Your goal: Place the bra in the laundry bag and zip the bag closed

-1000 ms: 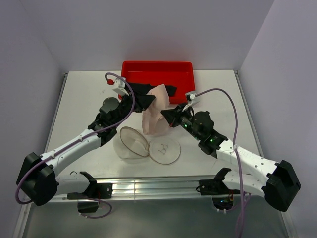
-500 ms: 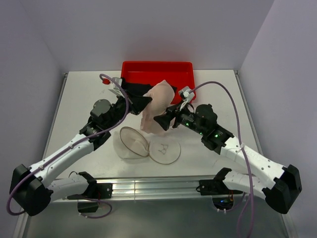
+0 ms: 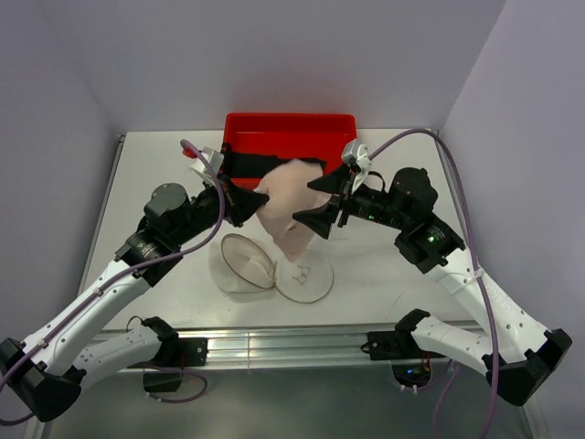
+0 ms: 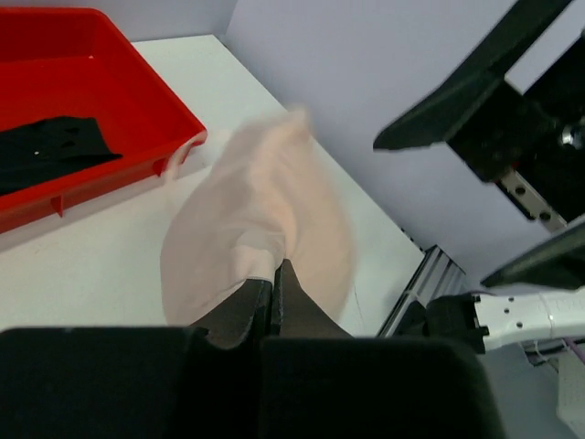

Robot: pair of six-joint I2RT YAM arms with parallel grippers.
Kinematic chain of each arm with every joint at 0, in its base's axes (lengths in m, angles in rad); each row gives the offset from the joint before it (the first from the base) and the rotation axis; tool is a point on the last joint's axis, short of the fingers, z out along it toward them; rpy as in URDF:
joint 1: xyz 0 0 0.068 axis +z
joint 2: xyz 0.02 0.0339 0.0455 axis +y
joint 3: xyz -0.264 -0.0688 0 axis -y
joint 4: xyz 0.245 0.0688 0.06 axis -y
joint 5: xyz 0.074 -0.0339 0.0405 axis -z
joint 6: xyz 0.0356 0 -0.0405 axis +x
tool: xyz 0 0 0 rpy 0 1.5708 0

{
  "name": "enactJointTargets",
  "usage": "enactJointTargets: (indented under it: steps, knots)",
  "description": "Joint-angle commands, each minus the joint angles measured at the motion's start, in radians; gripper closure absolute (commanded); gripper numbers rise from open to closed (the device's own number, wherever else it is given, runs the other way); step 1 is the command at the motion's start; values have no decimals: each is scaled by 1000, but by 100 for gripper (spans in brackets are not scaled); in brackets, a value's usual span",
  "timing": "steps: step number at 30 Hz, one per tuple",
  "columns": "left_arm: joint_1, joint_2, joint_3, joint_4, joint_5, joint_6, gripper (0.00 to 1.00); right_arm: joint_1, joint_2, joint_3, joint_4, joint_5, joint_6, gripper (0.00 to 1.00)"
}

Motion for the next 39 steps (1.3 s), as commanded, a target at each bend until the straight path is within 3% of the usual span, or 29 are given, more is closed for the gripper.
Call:
enactJointTargets:
  steps: [1,6,9,14,20,31,37,39]
  knots:
    - [1,-35,29,-28,64,52,100,-14,17,85,-102,-3,-87,5]
    - [1,-72,32,7,23,26,100,-14,15,73,-138,-47,-85,5]
    - [-1,-67,27,63,73,23,100,-14,21,35,-53,-5,-53,4]
    - [1,-35,61,35,186,20,100,-17,72,110,-59,-61,-96,3]
    - [1,-15,90,-34,211,35,100,-29,106,194,-109,-69,-199,2]
    - [1,-14,83,1,341,35,100,-37,242,250,-200,-282,-277,4]
    - [-1,-20,92,17,337,33,100,-45,253,220,-188,-337,-268,14]
    - [1,-26,84,18,322,32,100,-46,230,184,-139,-353,-240,26]
